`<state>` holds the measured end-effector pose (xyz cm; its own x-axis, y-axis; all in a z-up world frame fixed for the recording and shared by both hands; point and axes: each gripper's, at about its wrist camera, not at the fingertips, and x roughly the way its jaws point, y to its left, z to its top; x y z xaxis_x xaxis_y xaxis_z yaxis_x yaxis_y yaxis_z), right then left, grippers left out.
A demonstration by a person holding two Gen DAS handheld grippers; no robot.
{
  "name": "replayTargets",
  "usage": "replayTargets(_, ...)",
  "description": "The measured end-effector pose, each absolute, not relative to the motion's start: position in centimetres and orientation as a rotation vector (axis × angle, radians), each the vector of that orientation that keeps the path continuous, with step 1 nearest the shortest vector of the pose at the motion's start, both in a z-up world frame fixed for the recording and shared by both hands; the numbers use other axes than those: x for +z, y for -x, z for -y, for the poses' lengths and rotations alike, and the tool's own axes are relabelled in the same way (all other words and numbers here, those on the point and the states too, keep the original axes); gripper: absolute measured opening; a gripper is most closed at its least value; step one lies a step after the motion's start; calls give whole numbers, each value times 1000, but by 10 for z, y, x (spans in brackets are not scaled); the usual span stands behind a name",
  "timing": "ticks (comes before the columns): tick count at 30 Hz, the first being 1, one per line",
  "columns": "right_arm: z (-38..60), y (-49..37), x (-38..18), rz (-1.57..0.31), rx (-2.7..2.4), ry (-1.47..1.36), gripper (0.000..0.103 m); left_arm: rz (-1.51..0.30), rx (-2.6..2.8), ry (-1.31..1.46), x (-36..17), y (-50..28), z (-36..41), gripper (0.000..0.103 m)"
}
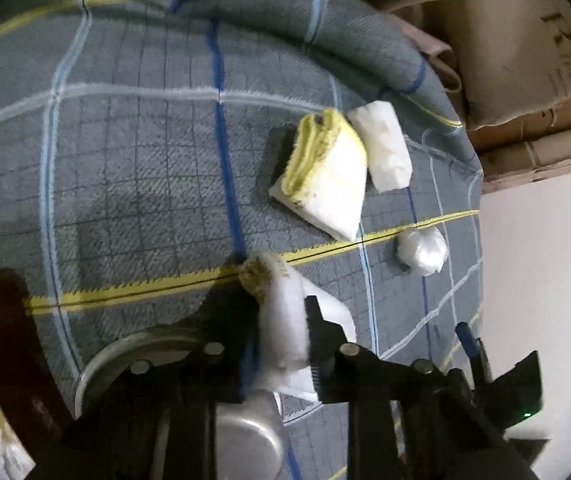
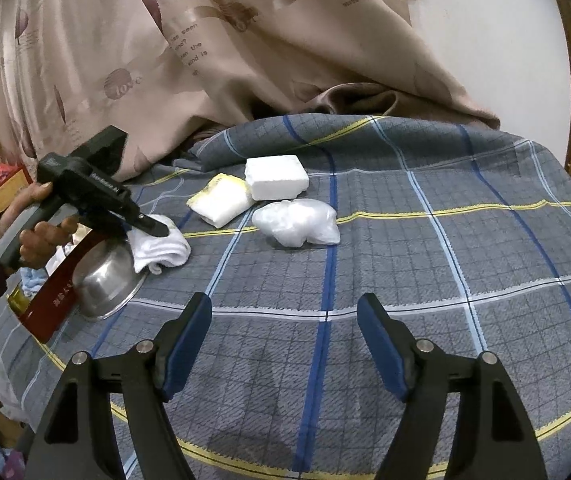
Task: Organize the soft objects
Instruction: 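Carry the white sock over the tin with left while right moves to the clear plastic bag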
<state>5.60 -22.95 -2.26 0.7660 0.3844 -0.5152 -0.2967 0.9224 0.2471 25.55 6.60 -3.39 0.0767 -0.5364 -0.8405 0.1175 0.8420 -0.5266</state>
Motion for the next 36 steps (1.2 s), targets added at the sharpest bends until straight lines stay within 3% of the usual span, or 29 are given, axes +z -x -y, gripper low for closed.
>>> replayTargets(12,231,-58,-24,-603,370,-162,74,-929,-231,259,65,-161,-91,18)
replayTargets(25,228,-60,-26,-621,368,-146,78,-762,7,295,74,-41,-150,18)
replayTargets(36,223,-62,-28,-645,337,-99,80,-683,130,377,71,14,-178,19)
